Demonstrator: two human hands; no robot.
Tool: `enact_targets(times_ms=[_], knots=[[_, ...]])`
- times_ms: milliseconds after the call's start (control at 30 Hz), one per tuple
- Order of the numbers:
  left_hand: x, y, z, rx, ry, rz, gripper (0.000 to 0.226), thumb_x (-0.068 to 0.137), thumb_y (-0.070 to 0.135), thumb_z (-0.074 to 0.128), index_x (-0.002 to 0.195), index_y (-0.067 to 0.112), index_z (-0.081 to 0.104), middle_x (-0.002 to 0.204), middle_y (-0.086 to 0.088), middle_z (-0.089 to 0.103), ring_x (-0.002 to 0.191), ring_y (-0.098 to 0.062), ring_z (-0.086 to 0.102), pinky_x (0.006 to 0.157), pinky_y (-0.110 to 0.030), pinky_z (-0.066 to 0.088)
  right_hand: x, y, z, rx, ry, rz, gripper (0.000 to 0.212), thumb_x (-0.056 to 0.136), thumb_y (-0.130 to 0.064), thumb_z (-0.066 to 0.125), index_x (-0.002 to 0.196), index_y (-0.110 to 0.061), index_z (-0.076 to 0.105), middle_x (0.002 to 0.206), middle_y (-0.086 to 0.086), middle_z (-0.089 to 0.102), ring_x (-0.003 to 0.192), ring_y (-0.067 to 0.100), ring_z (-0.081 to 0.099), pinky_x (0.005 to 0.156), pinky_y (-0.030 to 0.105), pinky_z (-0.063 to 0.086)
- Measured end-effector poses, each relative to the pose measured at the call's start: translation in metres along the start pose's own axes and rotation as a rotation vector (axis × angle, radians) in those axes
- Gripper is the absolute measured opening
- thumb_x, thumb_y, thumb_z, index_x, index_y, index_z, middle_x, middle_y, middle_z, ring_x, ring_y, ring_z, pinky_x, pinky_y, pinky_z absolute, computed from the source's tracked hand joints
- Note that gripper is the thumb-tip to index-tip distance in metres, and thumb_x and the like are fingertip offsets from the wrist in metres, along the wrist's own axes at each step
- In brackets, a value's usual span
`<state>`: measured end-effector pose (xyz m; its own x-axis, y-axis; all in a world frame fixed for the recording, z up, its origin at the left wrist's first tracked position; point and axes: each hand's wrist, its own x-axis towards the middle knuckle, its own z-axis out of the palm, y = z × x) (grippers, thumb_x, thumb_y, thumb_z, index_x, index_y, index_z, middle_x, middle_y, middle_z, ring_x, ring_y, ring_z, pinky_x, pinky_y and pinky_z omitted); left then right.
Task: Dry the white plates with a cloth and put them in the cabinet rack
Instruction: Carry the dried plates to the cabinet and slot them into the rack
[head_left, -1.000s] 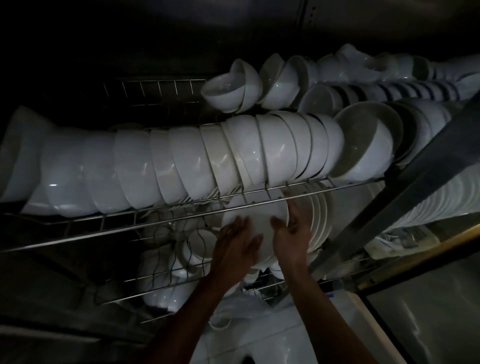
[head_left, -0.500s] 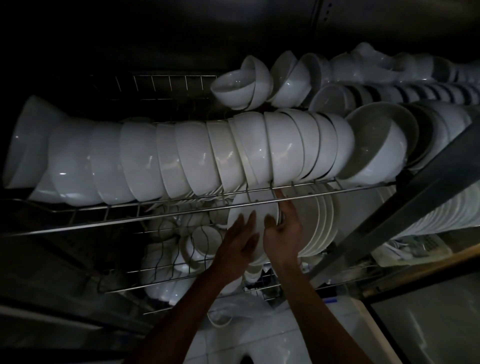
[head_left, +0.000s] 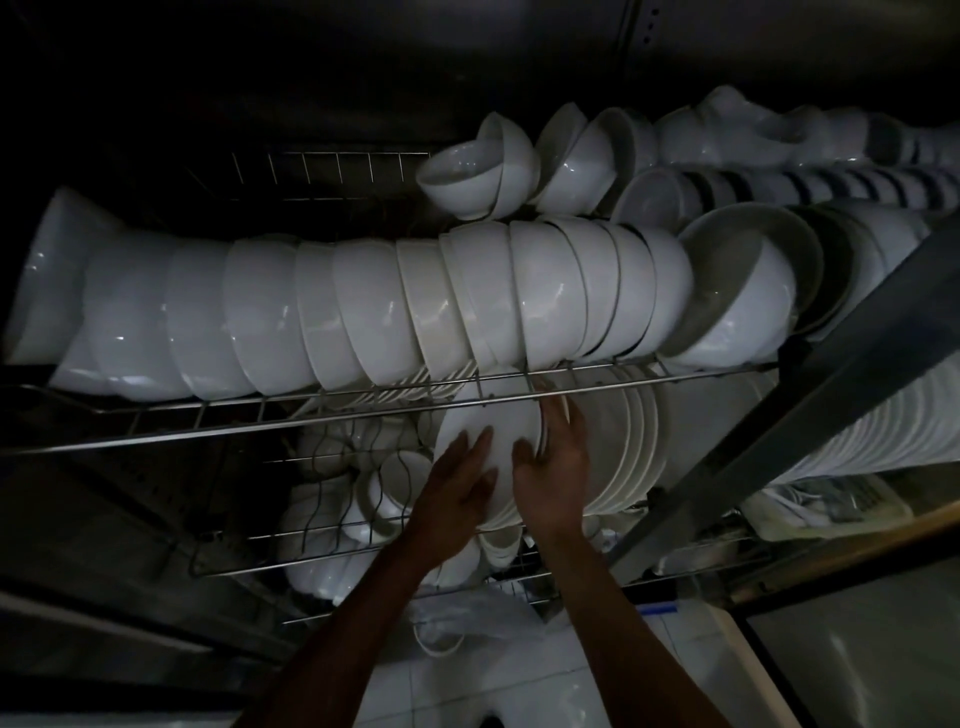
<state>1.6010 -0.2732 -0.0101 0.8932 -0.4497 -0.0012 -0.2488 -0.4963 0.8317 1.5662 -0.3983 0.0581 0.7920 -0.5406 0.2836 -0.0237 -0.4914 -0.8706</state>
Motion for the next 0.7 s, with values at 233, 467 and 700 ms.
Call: enact_targets(times_ms=[233, 467, 700], knots=[[0.002, -0.006, -0.005, -0.038, 0.009, -0.05, 0.056, 0.101, 0.041, 0.049, 0.154, 0.036, 0.031, 0.165, -0.002, 0.018, 0.152, -0.013, 0.013, 0.123, -0.041, 0.022, 0.0, 0.004, -0.003, -0.043, -0.053, -0.031, 0.068, 0.083, 0.005, 0.063, 0.145, -0.015, 0.047, 0.154, 0.01, 0.035, 0.145, 0.025, 0.034, 0.116, 0.043, 0.035], [-0.002, -0.005, 0.0, -0.02, 0.103, -0.07, 0.053, 0.101, 0.037, 0.054, 0.151, 0.032, 0.039, 0.162, -0.001, 0.028, 0.149, -0.012, 0.023, 0.121, -0.038, 0.026, -0.002, 0.007, -0.008, -0.094, -0.142, -0.052, 0.07, 0.089, -0.005, 0.063, 0.152, -0.021, 0.038, 0.159, 0.01, 0.024, 0.15, 0.025, 0.019, 0.121, 0.034, 0.022], [-0.015, -0.008, -0.004, 0.089, 0.1, -0.077, 0.053, 0.105, 0.028, 0.047, 0.155, 0.021, 0.031, 0.161, -0.007, 0.029, 0.152, -0.017, 0.019, 0.122, -0.038, 0.023, -0.009, 0.012, -0.013, -0.316, -0.172, -0.16, 0.055, 0.094, -0.029, 0.064, 0.146, -0.019, 0.048, 0.166, 0.01, 0.007, 0.147, 0.034, 0.016, 0.118, 0.048, 0.029]])
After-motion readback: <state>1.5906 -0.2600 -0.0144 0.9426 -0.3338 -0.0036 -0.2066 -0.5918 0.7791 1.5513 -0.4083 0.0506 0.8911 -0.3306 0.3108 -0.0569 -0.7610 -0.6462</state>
